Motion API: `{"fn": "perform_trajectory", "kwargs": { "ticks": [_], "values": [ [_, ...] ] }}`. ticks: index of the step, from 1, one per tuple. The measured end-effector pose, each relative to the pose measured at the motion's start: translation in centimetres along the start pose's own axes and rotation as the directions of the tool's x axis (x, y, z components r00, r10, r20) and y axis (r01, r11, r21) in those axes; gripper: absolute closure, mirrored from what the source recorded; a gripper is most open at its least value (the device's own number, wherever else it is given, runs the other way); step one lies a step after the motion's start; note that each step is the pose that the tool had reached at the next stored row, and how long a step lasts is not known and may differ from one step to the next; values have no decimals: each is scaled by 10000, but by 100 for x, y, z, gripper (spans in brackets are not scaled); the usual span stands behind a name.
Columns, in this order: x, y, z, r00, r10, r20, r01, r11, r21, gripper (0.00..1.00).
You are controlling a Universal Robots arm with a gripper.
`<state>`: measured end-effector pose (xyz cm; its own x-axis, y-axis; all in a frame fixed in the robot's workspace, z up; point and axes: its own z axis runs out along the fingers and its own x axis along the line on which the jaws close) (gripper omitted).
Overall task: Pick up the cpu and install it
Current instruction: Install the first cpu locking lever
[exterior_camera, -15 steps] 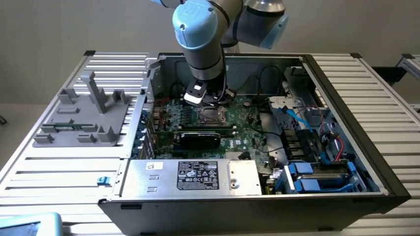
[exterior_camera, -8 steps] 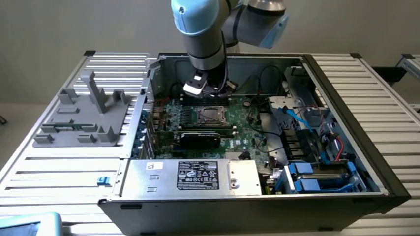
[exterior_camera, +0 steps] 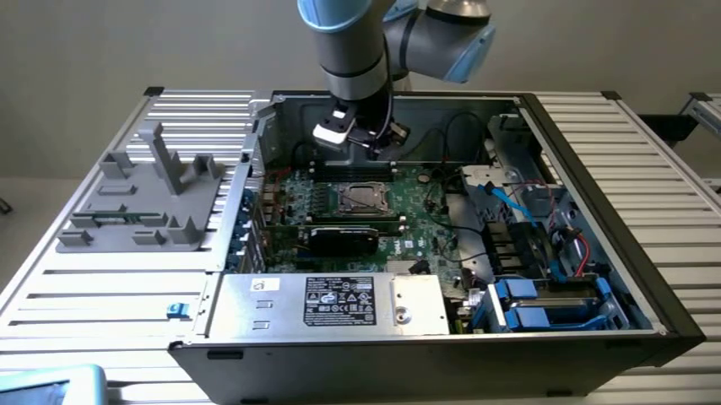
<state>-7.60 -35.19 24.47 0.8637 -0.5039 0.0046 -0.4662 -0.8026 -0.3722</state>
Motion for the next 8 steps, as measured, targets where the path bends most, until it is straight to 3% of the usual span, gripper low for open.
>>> {"fn": "perform_trajectory", "kwargs": {
  "ticks": [1,4,8],
  "values": [
    [-1,-2,-1,10000,-29,-30,28,9999,-143,88],
    [-6,-4,0,9999,-131,-100,124,9975,-701,88],
    [-17,-5,0,9997,-227,-63,215,9882,-1519,88]
  ]
}}
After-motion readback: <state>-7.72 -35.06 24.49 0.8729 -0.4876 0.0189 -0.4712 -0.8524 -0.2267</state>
